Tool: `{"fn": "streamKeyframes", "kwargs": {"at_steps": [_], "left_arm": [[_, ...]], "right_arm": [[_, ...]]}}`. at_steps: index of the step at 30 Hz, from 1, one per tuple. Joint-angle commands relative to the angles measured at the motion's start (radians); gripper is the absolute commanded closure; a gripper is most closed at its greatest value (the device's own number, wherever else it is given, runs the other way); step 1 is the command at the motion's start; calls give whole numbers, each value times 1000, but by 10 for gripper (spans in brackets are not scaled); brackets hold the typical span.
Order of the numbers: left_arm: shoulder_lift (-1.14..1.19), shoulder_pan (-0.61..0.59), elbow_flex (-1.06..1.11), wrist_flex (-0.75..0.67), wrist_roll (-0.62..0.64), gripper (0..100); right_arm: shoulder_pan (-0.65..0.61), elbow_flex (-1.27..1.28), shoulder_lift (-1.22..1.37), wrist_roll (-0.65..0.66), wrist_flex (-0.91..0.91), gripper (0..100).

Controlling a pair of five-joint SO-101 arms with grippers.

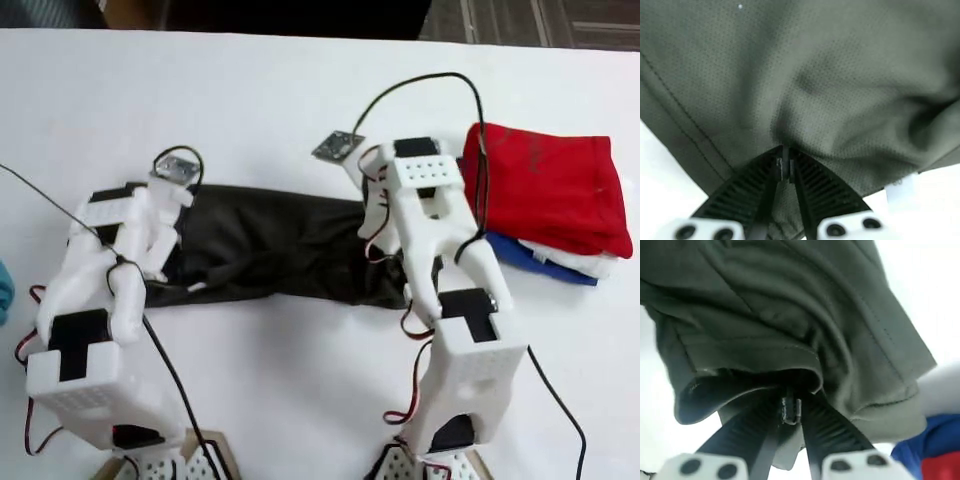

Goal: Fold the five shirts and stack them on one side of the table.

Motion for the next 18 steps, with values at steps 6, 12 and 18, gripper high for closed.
{"fn": "streamKeyframes", "kwargs": {"at_steps": [6, 12, 18], "left_arm": [[8, 11, -2, -20, -2, 974], [8, 11, -2, -20, -2, 974], [8, 11, -2, -20, -2, 974]], "right_arm": [[7, -167, -16, 21, 28, 978], [10, -327, -8, 21, 65, 978], [22, -333, 27, 23, 22, 978]]}}
